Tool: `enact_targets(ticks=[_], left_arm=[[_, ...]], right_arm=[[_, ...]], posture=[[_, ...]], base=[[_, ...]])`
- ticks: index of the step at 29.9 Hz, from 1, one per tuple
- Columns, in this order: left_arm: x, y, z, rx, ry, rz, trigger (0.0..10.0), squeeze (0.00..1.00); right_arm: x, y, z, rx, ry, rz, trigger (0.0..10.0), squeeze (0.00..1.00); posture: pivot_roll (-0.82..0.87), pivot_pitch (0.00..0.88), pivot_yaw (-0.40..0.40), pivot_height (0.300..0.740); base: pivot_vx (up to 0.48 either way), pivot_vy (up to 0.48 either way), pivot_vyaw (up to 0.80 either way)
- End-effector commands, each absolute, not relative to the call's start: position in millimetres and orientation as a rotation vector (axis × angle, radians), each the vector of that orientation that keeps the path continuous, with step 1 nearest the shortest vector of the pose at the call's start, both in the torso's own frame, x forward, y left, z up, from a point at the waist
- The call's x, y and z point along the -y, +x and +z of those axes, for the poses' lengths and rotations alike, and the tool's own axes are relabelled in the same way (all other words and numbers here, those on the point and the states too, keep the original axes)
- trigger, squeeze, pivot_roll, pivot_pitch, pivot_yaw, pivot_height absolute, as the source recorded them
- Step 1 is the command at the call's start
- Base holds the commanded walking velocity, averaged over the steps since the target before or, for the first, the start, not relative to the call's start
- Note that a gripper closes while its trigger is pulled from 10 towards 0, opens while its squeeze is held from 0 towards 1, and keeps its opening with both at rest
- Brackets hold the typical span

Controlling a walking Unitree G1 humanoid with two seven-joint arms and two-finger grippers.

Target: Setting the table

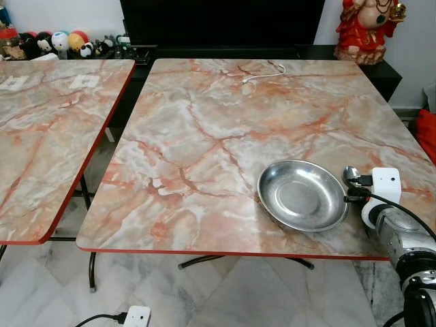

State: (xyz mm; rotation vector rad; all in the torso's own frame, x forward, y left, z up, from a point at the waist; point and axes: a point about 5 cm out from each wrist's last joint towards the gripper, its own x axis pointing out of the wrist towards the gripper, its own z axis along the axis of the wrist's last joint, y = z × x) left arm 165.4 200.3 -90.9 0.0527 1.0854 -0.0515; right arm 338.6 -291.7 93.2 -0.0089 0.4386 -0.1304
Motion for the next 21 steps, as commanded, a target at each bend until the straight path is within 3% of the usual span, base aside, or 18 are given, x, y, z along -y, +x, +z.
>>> enact_targets(ticks=[1,21], left_arm=[[-202.9,158.9,-93.3,-1.114,0.078,-0.064,10.0,0.0],[-202.9,159.1,-93.1,-1.116,0.091,-0.078,10.0,0.0]], right_arm=[[290.6,340.2,94.9,-0.433,0.014,-0.124,10.0,0.0],[291.8,340.3,95.9,-0.429,0.018,-0.13,10.0,0.0]], posture=[[0.02,0.085,-0.005,0.74],[0.02,0.091,-0.004,0.74]], base=[[0.0,0.0,0.0],[0.0,0.0,0.0]])
